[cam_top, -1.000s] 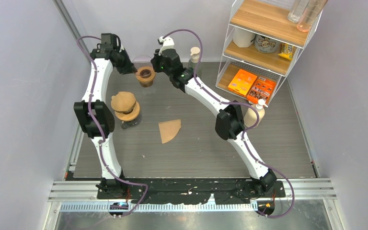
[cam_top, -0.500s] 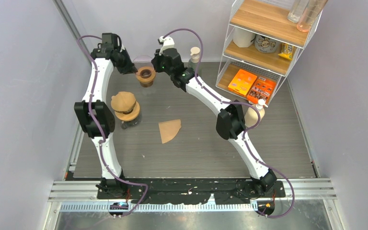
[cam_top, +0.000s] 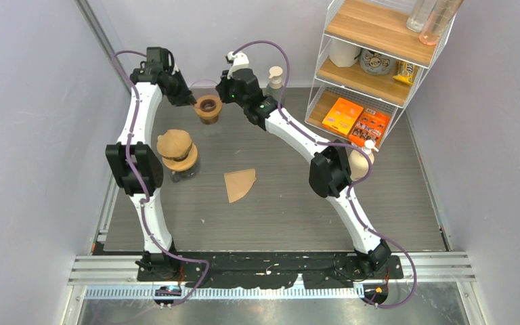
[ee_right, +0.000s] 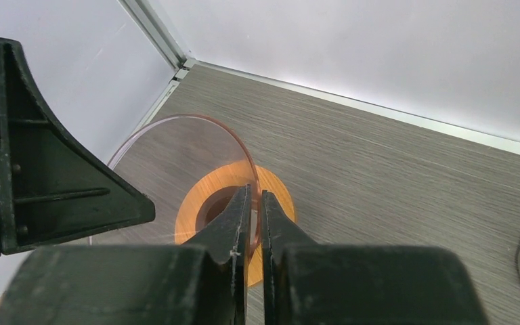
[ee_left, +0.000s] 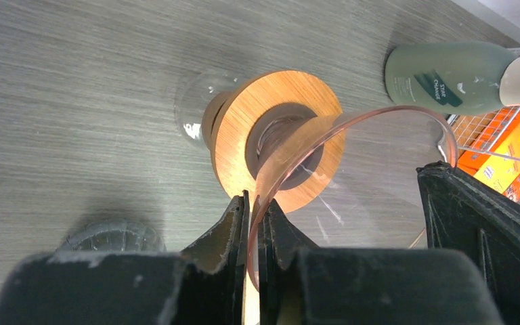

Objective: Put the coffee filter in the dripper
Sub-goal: Place the coffee dripper in the dripper holder.

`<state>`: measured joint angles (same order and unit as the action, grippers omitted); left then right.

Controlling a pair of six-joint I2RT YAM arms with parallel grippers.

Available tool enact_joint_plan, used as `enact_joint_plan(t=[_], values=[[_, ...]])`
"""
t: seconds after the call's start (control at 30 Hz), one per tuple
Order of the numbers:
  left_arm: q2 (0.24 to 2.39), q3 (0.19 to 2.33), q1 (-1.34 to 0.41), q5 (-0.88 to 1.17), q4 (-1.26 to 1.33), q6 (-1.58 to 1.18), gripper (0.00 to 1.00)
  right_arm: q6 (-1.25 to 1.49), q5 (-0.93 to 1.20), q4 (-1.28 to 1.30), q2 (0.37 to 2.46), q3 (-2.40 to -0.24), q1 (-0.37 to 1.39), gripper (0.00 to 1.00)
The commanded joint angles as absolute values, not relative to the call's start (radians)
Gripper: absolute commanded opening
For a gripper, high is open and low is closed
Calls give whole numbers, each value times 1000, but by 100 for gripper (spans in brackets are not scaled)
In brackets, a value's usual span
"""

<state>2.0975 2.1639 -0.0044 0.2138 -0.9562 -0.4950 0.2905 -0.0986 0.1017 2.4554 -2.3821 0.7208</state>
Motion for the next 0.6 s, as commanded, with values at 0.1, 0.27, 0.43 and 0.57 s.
enact_joint_plan(t=[0.1,0.27,0.43,0.57], values=[[2131,2140,9,114,-1079,-481,19,258,43,293,2425,-2336,742,8],[2129,2171,9,125,-1081,-488,24,272,52,271,2423,-2336,743,12],[2121,2200,9,145,-1074,-505,30,292,53,221,2412,-2339,742,15],[2108,2219,9,171,-1053,-527,35,314,54,180,2416,-2367,742,19]])
